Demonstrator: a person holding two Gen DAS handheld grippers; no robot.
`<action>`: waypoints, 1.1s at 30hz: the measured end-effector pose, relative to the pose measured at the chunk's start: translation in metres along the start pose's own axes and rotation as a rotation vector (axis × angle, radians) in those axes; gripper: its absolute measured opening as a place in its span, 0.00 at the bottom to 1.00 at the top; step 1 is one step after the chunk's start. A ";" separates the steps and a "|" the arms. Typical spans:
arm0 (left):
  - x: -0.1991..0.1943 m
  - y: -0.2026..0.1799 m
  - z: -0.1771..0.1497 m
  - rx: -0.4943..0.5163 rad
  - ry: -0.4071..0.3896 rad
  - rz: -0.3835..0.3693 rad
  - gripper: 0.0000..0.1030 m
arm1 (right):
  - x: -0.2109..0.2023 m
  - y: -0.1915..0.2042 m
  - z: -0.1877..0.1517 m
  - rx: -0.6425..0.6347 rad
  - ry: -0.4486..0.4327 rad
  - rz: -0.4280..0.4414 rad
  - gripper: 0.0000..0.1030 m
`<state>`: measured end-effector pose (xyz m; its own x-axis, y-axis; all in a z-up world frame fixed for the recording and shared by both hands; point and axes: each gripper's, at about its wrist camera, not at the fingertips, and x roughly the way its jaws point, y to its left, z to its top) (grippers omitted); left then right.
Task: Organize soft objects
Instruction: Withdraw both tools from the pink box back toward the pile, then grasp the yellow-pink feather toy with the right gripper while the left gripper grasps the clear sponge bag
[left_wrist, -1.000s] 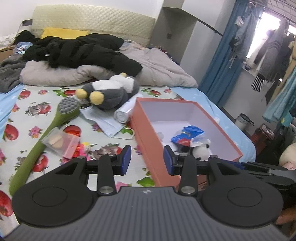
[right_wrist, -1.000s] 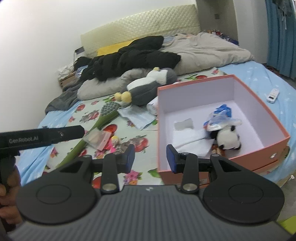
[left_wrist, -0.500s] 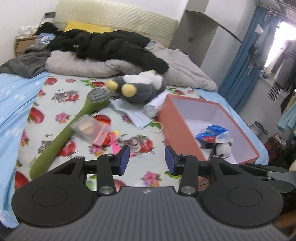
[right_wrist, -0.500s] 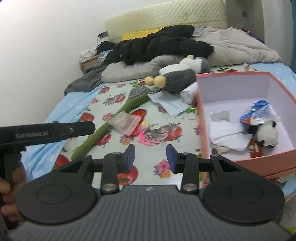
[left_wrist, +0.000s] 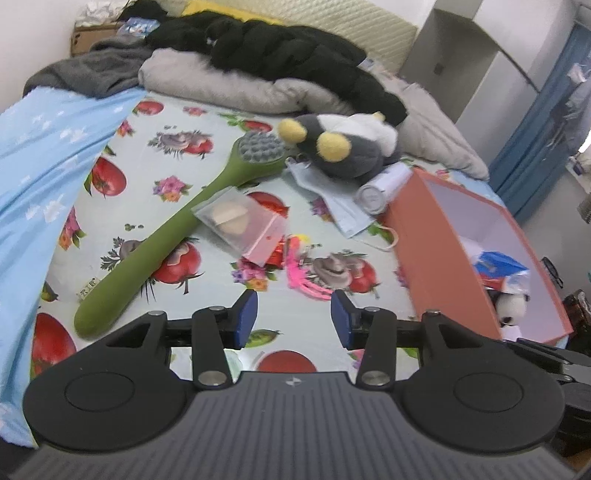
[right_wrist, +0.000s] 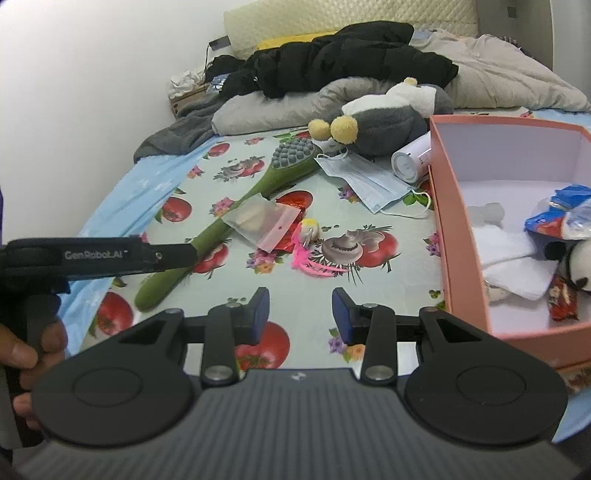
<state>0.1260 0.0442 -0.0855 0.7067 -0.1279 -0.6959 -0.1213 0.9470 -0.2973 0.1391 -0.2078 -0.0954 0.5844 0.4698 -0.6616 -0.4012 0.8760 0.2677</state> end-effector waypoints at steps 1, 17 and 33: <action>0.009 0.004 0.002 -0.005 0.009 0.006 0.48 | 0.006 -0.002 0.001 0.003 0.003 0.002 0.40; 0.121 0.060 0.038 -0.180 0.074 0.041 0.48 | 0.121 -0.023 0.041 0.076 0.056 0.067 0.40; 0.179 0.091 0.050 -0.267 0.062 0.014 0.48 | 0.200 -0.037 0.062 0.168 0.111 0.119 0.41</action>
<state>0.2763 0.1224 -0.2046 0.6607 -0.1409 -0.7373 -0.3162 0.8386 -0.4436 0.3141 -0.1392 -0.1942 0.4553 0.5642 -0.6888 -0.3343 0.8253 0.4551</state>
